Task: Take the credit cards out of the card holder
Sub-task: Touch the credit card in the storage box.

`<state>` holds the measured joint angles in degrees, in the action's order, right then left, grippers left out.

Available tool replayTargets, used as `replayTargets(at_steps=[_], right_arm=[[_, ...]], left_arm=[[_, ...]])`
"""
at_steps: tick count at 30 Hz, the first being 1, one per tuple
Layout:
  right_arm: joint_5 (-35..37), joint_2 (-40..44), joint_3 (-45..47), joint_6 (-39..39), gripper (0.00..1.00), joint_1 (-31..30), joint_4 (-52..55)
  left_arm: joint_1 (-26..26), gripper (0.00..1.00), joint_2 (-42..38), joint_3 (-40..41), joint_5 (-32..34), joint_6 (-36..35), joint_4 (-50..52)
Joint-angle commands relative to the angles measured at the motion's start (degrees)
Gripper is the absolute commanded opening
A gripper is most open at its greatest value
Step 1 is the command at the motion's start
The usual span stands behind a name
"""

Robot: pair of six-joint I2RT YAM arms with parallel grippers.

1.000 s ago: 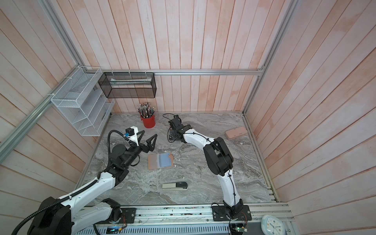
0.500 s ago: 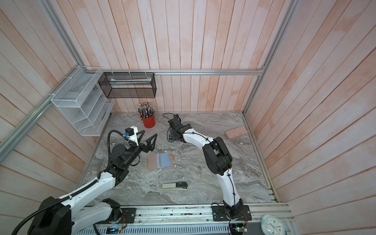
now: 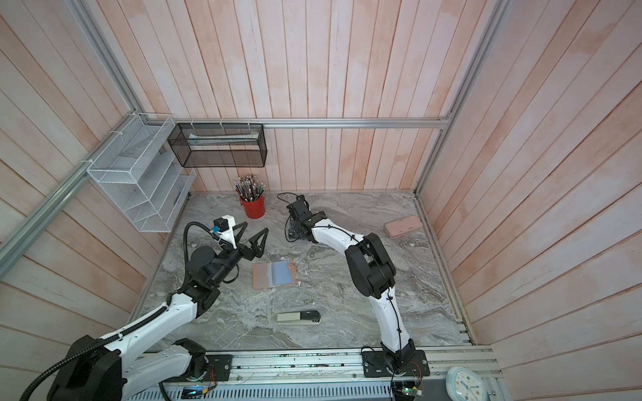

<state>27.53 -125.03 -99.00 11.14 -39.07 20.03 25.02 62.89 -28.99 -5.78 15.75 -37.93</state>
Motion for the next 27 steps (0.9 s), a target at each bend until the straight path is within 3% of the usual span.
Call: replayTargets(at_steps=[1,18,27], right_arm=[[-0.34,1.44,-0.3,0.38,0.98,0.18,0.8],[-0.74,5.69,1.61,0.53,0.98,-0.83,1.1],[-2.82,12.06,5.59,1.96,0.98,-0.38,1.53]], left_arm=[[-0.23,1.0,0.11,0.55,-1.07,0.6,-1.36],[-0.29,1.0,-1.4,0.12,-0.72,0.88,0.62],[-0.27,1.0,-1.51,-1.38,0.16,1.68,4.06]])
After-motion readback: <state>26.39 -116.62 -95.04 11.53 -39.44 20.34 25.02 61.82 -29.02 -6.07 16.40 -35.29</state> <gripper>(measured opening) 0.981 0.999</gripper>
